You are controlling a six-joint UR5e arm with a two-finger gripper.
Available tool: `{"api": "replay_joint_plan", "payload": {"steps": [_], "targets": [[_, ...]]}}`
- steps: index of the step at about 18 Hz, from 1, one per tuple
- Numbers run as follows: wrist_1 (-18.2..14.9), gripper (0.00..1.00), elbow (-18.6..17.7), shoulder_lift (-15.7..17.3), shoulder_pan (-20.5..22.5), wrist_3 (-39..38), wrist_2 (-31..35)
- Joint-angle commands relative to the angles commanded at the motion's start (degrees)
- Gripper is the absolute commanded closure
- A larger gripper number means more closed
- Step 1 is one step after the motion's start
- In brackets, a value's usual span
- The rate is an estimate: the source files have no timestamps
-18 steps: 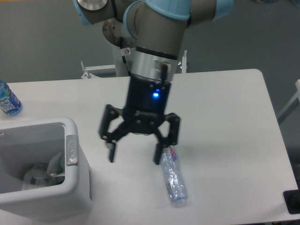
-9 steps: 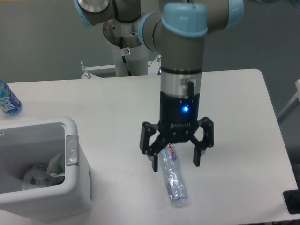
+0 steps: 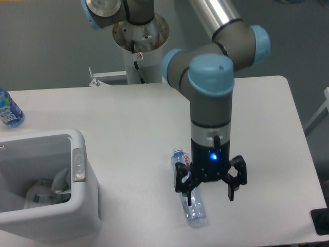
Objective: Place the trash in the trash can
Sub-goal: 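Move the open gripper over the clear water bottle and lower, then close the gripper around the bottle's cap end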
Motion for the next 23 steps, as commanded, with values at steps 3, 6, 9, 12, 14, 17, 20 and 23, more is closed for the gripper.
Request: {"api": "replay_joint_plan", "payload": {"steps": [3,6,9,12,14,17,20,23], "targets": [[-0.18,0.0,-0.61,-1.76,-0.26,0.08,0.09],[-0.26,0.0,-2.11,-3.52,-0.26,0.44,0.17],[-0.26,0.0,-3.34,-4.22,-0.7,0.35,0.53],[-0.26,0.0,-4.13,-5.81,-0.88,0.09,1.66],[-0.26,0.0,-4.13,-6.16,-1.32,0.0,1.93],[-0.18,0.0,-5.36,-6.69,-1.67,0.0,3.24],[-0.09,0.0,-5.72,-7.21,-1.85,0.08,3.69],[-0.09,0.0,-5.72,-7.92,-2.02,0.17,4.3]]}}
